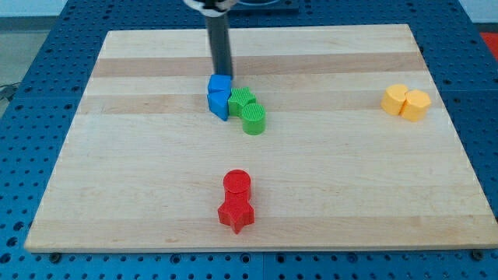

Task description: Move the yellow hexagon away from the yellow heart

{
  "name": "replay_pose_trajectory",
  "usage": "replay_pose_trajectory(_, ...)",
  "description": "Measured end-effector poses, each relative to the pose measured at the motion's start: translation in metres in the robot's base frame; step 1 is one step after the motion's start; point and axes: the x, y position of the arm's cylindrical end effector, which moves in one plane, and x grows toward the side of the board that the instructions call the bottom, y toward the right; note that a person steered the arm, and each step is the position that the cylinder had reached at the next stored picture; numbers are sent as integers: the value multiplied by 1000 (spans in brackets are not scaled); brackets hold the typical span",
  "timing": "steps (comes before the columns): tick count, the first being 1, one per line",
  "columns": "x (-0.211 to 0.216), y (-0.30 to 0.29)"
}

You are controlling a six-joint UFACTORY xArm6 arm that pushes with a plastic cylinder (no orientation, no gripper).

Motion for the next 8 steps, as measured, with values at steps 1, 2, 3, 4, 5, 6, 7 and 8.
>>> replay_pose_trajectory(1,-5,5)
replay_pose_trajectory(2,-53,47)
replay_pose_trajectory(3,-60,50)
replay_pose_trajectory(4,-61,112)
replay_pose_trajectory(5,-57,148)
replay_pose_trajectory(6,-42,172)
replay_pose_trajectory(7,-41,176)
replay_pose_trajectory(8,-12,223)
